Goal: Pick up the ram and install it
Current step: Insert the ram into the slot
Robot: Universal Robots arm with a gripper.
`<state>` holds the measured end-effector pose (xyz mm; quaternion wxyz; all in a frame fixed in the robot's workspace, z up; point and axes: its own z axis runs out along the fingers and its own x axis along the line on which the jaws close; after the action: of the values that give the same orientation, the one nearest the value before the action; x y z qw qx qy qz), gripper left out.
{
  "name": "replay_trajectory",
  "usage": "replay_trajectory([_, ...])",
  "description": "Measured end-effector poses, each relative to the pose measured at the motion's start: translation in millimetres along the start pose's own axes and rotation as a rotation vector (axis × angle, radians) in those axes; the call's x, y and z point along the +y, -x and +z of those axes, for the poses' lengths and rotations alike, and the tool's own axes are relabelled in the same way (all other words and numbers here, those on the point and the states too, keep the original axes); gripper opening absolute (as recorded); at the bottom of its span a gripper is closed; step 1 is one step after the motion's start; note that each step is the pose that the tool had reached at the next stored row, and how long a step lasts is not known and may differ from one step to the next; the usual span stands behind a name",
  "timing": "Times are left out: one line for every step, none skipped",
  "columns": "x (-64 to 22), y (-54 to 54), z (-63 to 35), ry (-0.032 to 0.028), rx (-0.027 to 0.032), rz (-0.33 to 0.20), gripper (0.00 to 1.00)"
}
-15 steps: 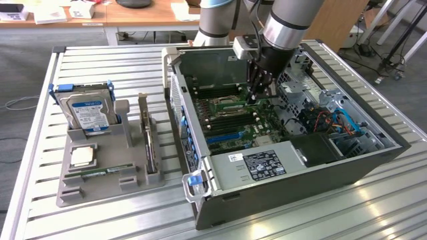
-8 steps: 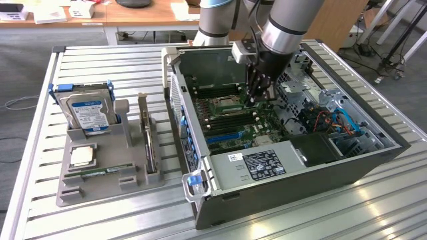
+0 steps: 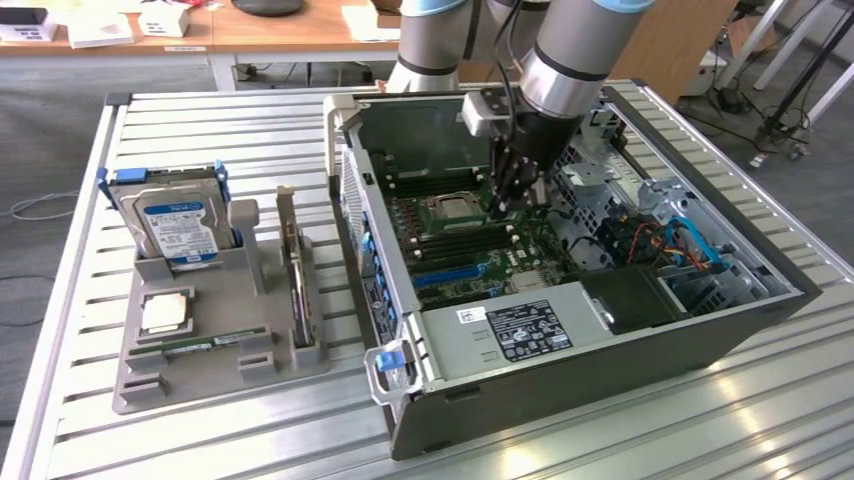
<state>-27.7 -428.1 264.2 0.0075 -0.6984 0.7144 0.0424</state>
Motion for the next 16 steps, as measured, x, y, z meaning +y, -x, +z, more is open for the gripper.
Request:
replay_trajectory([-0.1, -0.1, 0.9, 0.0, 0.0, 0.0, 0.12])
replay_trajectory([-0.1, -0.1, 1.7, 0.0, 0.0, 0.0, 0.12])
replay_trajectory([-0.1, -0.1, 2.6, 0.0, 0.0, 0.0, 0.12])
replay_trajectory([-0.2, -0.2, 3.6, 0.0, 0.0, 0.0, 0.12])
replay_trajectory([-0.2, -0.3, 4.5, 0.0, 0.0, 0.0, 0.12])
replay_trajectory([-0.3, -0.4, 5.5, 0.0, 0.0, 0.0, 0.12])
replay_trajectory([-0.3, -0.4, 6.4, 0.0, -0.0001, 0.0, 0.12])
replay_trajectory([-0.3, -0.5, 6.6, 0.0001, 0.0001, 0.0, 0.12])
replay_trajectory([-0.3, -0.5, 6.5, 0.0002, 0.0003, 0.0, 0.12])
replay_trajectory([-0.3, -0.5, 6.6, 0.0002, 0.0004, 0.0, 0.12])
replay_trajectory([-0.3, -0.5, 6.7, 0.0001, 0.0002, 0.0, 0.12])
replay_trajectory([-0.4, -0.5, 7.5, -0.0001, -0.0003, -0.001, 0.12])
replay_trajectory([-0.4, -0.5, 8.5, 0.0, -0.0003, -0.001, 0.12])
replay_trajectory([-0.5, -0.7, 9.4, 0.0, 0.0, -0.001, 0.12])
replay_trajectory([-0.5, -0.7, 10.5, 0.0001, 0.0001, -0.001, 0.12])
replay_trajectory([-0.6, -0.8, 11.3, 0.0, 0.0001, -0.002, 0.12])
